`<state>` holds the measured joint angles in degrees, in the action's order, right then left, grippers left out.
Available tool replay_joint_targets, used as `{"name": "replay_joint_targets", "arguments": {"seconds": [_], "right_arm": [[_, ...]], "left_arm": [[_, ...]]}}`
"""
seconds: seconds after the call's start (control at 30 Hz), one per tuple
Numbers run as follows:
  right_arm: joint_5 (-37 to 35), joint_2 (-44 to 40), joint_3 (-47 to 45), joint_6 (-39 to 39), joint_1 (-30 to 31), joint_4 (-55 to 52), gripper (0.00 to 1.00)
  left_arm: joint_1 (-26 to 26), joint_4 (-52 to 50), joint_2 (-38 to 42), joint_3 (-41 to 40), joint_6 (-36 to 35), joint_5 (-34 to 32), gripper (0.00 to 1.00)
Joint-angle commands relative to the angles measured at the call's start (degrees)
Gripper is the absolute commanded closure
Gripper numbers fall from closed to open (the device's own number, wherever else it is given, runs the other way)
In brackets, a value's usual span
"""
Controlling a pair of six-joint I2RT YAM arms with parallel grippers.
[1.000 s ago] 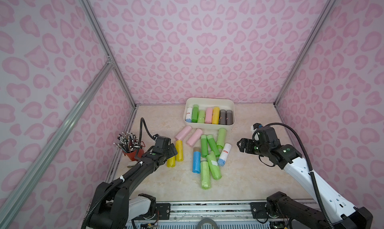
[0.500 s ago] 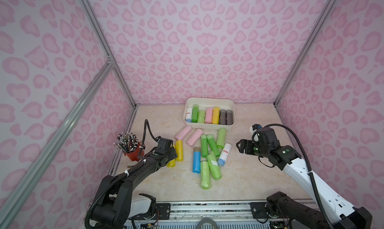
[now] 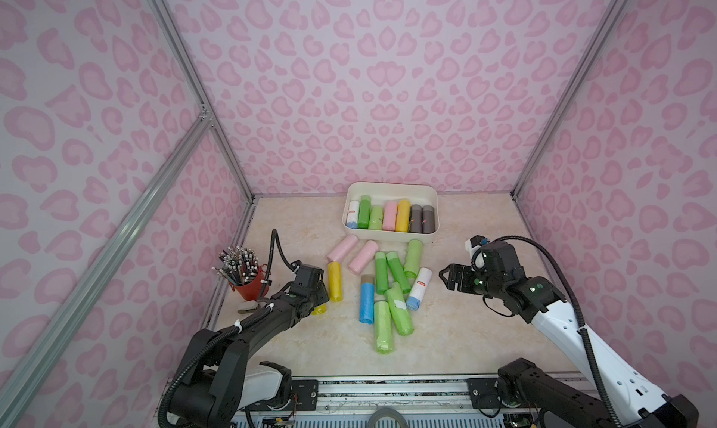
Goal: Put the roll of trash bags into the storage box
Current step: Pick up the roll of trash bags from the center of the board.
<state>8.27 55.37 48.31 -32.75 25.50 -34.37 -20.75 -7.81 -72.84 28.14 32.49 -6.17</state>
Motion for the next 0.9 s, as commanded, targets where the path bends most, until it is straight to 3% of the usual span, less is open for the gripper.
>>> {"name": "replay_joint_targets", "arguments": {"seconds": [0.0,0.23,0.53,0.87], "right_arm": [[0.7,-0.1,-0.9,-1.8,0.0,0.8,0.1],[5.6,1.1,-0.6,-6.4,0.0,3.3,0.1],[6.9,1.3,-1.1,-8.2,0.0,4.7,0.1],[8.0,1.5,-2.1,-9.1,0.0,6.3,0.1]], "left_arm": [[-0.3,1.9,0.2,-0.4,0.0,-0.8,0.38],[-0.9,3.9,-0.4,-2.0,0.5,-0.2,0.46],[-1.6,3.7,-1.2,-1.6,0.8,0.0,0.61],[-7.5,-0.5,4.2,2.9,2.2,-1.8,0.62]]}}
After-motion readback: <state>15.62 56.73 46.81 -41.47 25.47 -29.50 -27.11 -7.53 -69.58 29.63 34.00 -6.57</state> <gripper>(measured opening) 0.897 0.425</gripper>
